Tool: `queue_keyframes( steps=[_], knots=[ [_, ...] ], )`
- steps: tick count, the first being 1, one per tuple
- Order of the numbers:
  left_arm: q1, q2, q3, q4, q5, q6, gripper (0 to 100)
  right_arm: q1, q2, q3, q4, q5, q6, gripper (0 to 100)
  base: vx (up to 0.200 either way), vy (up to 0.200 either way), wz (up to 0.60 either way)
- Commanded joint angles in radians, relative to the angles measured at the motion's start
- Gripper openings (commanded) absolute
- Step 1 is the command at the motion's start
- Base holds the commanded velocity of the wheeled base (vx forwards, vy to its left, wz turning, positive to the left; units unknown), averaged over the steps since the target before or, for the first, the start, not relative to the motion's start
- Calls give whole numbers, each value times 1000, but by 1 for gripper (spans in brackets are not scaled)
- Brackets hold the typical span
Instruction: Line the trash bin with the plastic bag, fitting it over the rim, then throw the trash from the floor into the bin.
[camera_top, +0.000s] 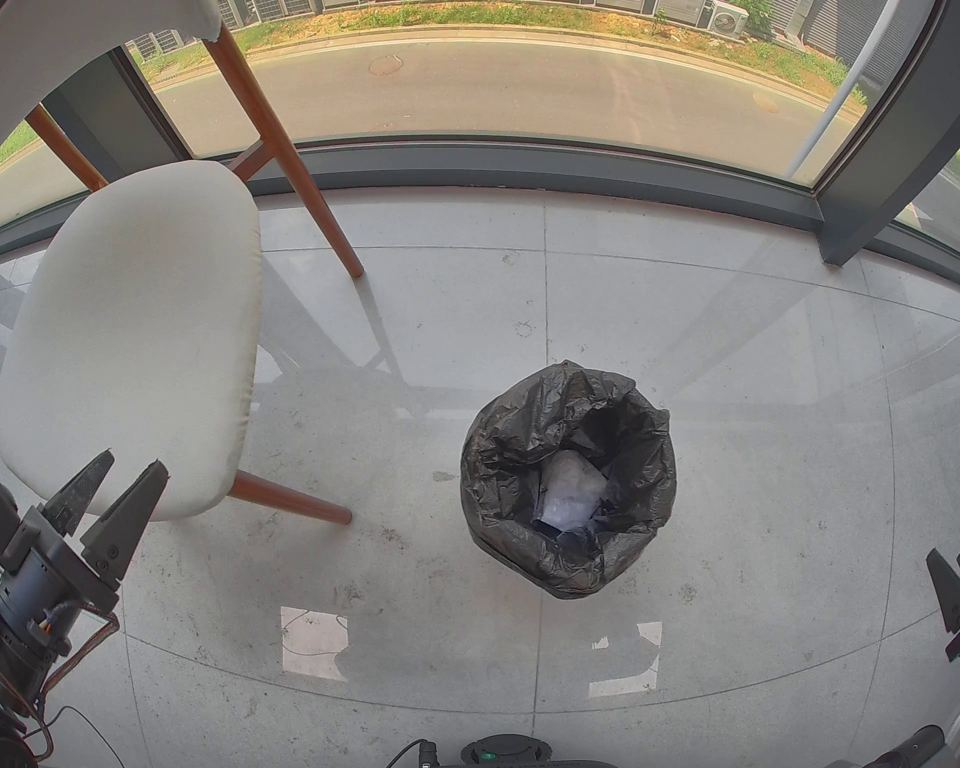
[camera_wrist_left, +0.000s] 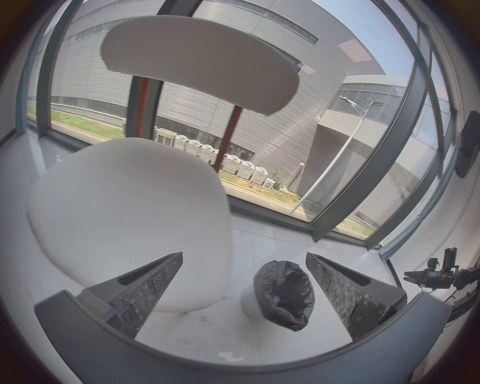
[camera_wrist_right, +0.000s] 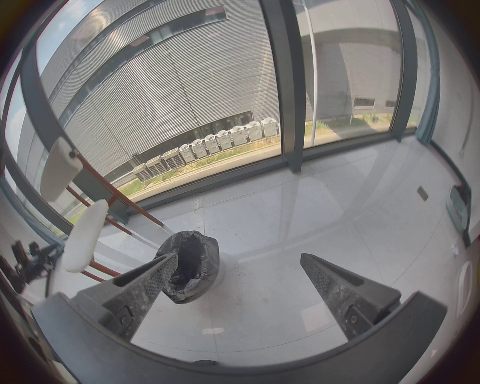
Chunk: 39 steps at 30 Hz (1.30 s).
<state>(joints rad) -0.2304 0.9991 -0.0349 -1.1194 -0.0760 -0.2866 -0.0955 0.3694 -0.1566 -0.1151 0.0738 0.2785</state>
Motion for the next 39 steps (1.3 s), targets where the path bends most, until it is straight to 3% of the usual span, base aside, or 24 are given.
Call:
queue_keyframes(
  steps=[1,3,4,5,7,10,12,16,19,21,23,26,28,30,32,34,36,38,39],
  knots=[
    [29,-175,35,159,90,-5,100,-36,-193,121,3,4,-134,100,0,200,0],
    [40,-214,35,208,105,-5,100,-30,-237,154,5,4,-185,100,0,200,0],
    [45,-310,35,306,117,0,100,-24,-287,157,71,-6,-272,100,0,200,0],
    [46,-393,35,389,120,3,100,-24,-282,152,100,-8,-306,100,0,200,0],
    [51,-534,35,564,130,6,100,-24,-276,157,95,-32,-317,100,0,200,0],
    [51,-843,35,966,127,56,100,-26,-274,154,127,-115,-275,100,0,200,0],
    [46,-929,24,1116,104,92,100,-26,-273,154,126,-111,-265,100,0,200,0],
    [46,-898,35,1047,93,155,100,-24,-273,155,123,-109,-265,100,0,0,0],
    [48,-898,35,1049,101,162,100,-16,-274,157,121,-62,-309,100,0,0,0],
    [48,-899,35,1049,111,158,100,66,-280,157,123,-54,-315,100,0,0,0],
    [52,-896,35,1049,153,147,100,155,-293,157,124,-54,-315,100,0,0,0],
    [86,-893,35,1047,197,122,100,92,-326,157,123,-57,-303,100,0,0,0],
    [85,-893,35,1043,249,75,100,97,-363,157,120,-72,-286,100,0,0,0],
    [85,-893,35,1041,360,30,100,97,-365,155,120,-101,-280,100,0,0,0],
    [85,-893,35,1043,400,55,100,97,-365,157,120,-108,-277,100,0,0,0],
    [85,-893,35,1049,372,104,100,99,-365,155,120,-108,-277,100,0,0,0],
    [85,-893,35,1052,248,288,100,99,-365,157,120,-108,-277,100,0,0,0],
    [83,-892,35,1058,108,376,100,99,-365,157,118,-108,-277,100,0,0,0],
    [86,-892,35,1075,25,372,100,99,-365,157,118,-108,-277,100,0,0,0]
  ],
)
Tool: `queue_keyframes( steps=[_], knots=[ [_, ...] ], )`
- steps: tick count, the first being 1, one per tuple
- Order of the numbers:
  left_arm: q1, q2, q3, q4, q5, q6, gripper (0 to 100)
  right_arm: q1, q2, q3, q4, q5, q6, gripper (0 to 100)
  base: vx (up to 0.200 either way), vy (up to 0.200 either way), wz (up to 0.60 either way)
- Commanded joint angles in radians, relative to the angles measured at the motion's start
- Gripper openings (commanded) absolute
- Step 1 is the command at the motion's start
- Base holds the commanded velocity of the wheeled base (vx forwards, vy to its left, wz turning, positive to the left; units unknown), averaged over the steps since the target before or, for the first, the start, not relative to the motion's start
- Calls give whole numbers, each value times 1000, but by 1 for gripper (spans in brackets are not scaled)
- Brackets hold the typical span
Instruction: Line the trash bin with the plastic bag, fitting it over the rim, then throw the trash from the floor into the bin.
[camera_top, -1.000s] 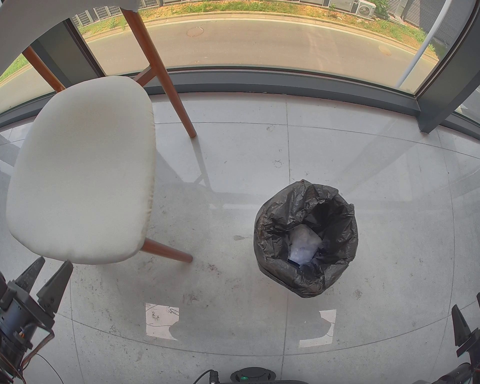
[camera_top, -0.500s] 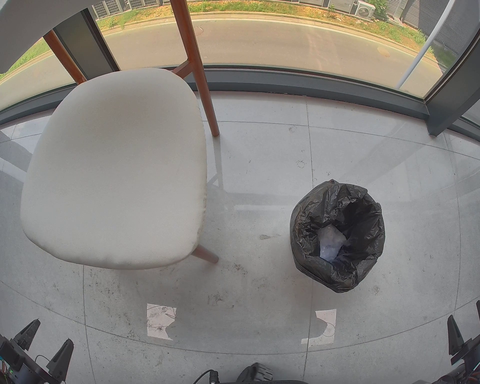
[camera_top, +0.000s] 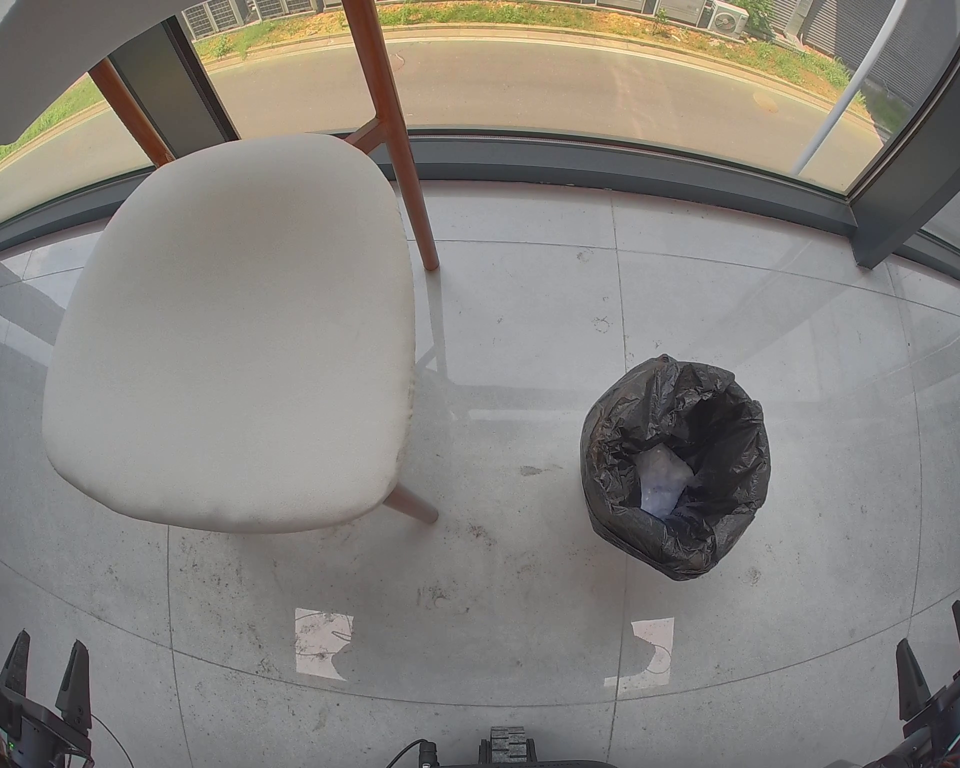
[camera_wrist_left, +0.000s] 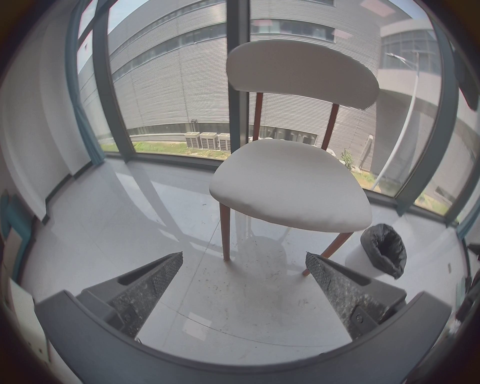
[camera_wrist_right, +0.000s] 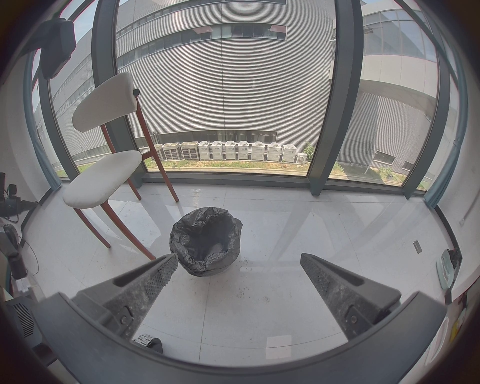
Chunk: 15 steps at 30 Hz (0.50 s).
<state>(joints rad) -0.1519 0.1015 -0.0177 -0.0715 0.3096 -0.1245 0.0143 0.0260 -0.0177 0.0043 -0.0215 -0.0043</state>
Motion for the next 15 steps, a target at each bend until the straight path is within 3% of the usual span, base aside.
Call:
queue_keyframes(
  steps=[1,5,10,12,13,15],
  knots=[
    [8,6,18,55,-385,193,100,-11,-21,18,-1,-12,6,100,0,0,0],
    [43,6,18,70,-271,106,100,-11,-21,18,-1,-14,7,100,0,0,0],
    [46,4,18,65,-291,108,100,-11,-21,18,-1,-14,7,100,0,0,0],
    [83,0,18,65,-291,108,100,-11,-23,18,-1,-14,7,100,0,0,0],
    [198,-13,18,65,-290,109,100,-11,-21,18,-1,-12,7,100,0,0,0],
    [183,-20,18,65,-293,121,100,-11,-21,18,-1,-12,7,100,0,0,0]
  ],
)
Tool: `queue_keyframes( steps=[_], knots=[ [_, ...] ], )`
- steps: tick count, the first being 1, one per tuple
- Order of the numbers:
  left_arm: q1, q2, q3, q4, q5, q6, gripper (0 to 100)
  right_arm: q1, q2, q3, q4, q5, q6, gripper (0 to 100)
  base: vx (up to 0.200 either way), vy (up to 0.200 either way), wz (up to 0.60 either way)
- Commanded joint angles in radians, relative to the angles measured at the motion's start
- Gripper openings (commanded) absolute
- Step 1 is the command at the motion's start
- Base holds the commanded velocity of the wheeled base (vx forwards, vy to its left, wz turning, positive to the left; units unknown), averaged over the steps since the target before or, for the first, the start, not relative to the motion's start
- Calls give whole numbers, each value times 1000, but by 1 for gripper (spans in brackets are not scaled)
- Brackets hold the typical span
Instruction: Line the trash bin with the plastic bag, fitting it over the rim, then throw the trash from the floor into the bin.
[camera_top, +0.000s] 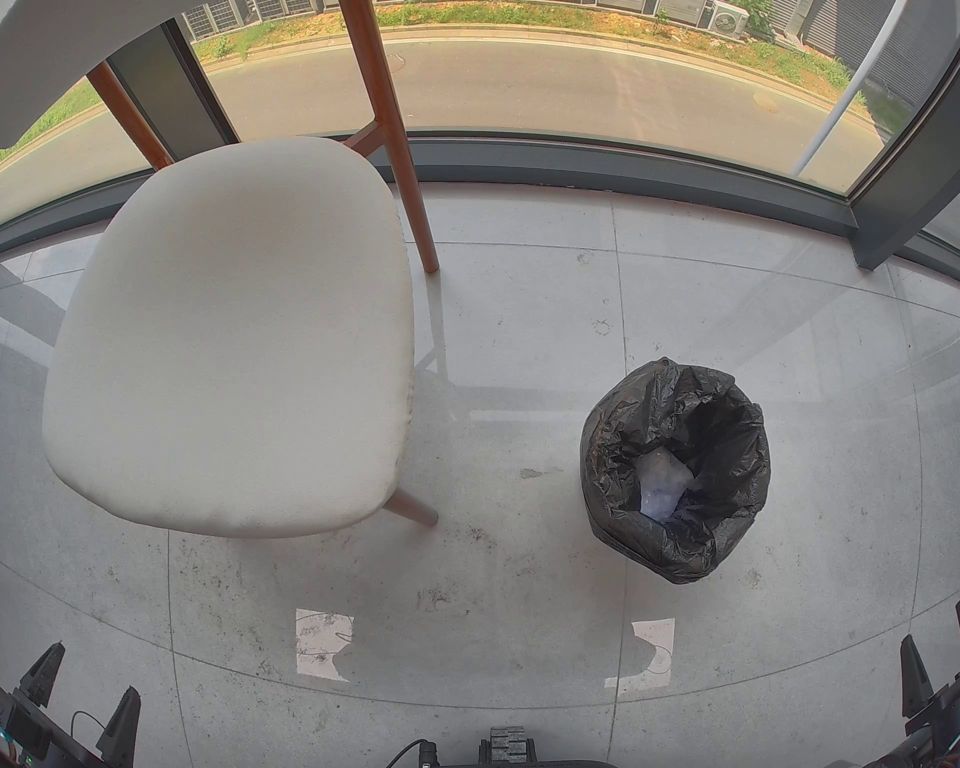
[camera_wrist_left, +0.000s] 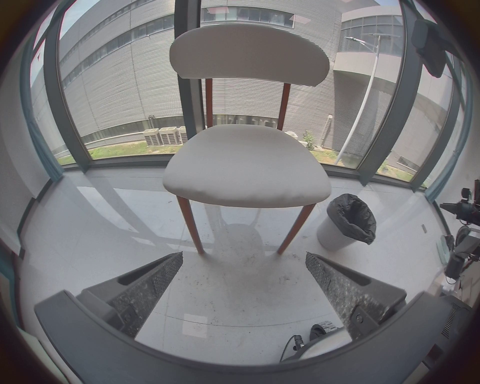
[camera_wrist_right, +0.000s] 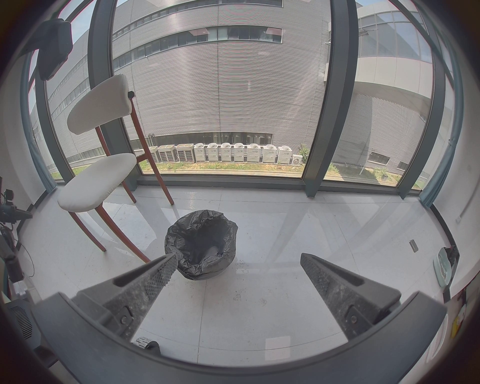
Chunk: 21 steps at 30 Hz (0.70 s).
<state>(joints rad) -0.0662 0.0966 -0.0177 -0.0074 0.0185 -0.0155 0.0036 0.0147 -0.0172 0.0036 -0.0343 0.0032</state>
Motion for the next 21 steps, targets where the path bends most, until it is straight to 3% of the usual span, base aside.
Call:
queue_keyframes(
  steps=[1,3,21],
  knots=[
    [94,-17,18,1,-3,17,100,-1,-10,17,-1,1,0,100,0,0,0],
    [63,-89,18,1,-15,43,100,-1,-10,17,-1,-1,0,100,0,0,0],
    [65,-71,18,1,-19,14,100,-2,-9,16,1,7,-3,100,0,0,0]
  ],
)
